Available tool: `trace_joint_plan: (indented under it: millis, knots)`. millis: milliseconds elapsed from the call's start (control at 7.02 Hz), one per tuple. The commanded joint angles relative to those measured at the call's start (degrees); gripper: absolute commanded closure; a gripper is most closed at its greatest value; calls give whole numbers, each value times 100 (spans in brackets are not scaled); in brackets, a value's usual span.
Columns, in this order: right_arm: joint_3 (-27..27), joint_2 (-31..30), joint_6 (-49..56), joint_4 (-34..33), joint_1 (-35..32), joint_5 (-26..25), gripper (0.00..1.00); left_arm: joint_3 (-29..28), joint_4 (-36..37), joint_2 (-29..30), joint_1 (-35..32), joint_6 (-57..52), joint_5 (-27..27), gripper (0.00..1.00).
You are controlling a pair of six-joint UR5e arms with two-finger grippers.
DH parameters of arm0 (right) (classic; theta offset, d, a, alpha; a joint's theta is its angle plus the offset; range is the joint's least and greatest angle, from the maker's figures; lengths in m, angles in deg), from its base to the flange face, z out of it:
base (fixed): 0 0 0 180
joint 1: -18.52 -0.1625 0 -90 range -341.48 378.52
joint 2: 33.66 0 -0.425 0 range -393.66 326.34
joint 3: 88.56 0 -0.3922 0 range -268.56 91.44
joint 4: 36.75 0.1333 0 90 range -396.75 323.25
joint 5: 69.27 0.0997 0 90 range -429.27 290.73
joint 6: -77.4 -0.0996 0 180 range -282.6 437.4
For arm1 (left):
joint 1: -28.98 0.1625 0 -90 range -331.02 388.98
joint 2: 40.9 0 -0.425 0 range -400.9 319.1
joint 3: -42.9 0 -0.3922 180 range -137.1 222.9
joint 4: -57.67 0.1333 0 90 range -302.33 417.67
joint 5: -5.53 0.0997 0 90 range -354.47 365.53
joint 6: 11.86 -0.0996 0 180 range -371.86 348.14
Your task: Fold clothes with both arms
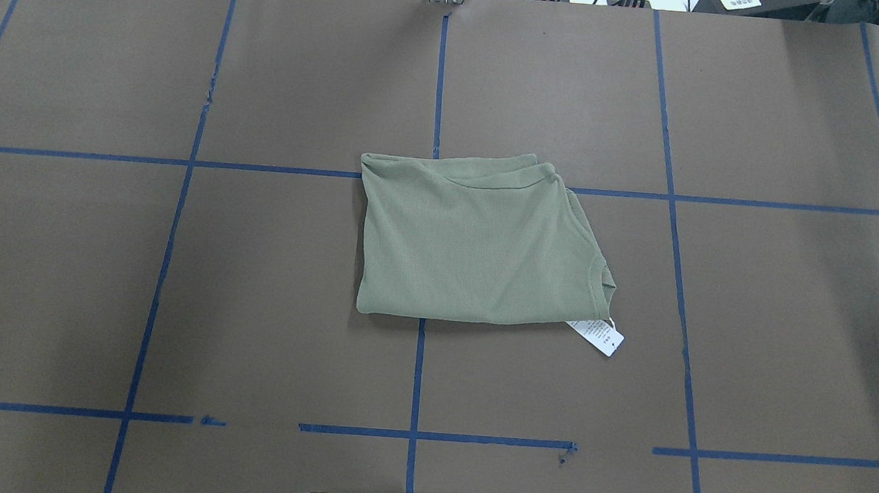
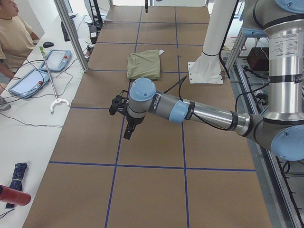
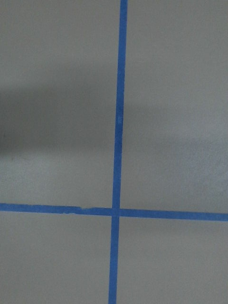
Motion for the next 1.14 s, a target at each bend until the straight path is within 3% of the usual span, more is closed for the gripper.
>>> trace_joint_plan:
  millis: [0, 997]
  knots:
    - [37, 106, -3, 2, 0, -4, 0, 34, -24, 22, 3, 0, 6, 0]
    - [46, 142, -3, 2, 0, -4, 0, 34, -59, 110, 20, 0, -2, 0]
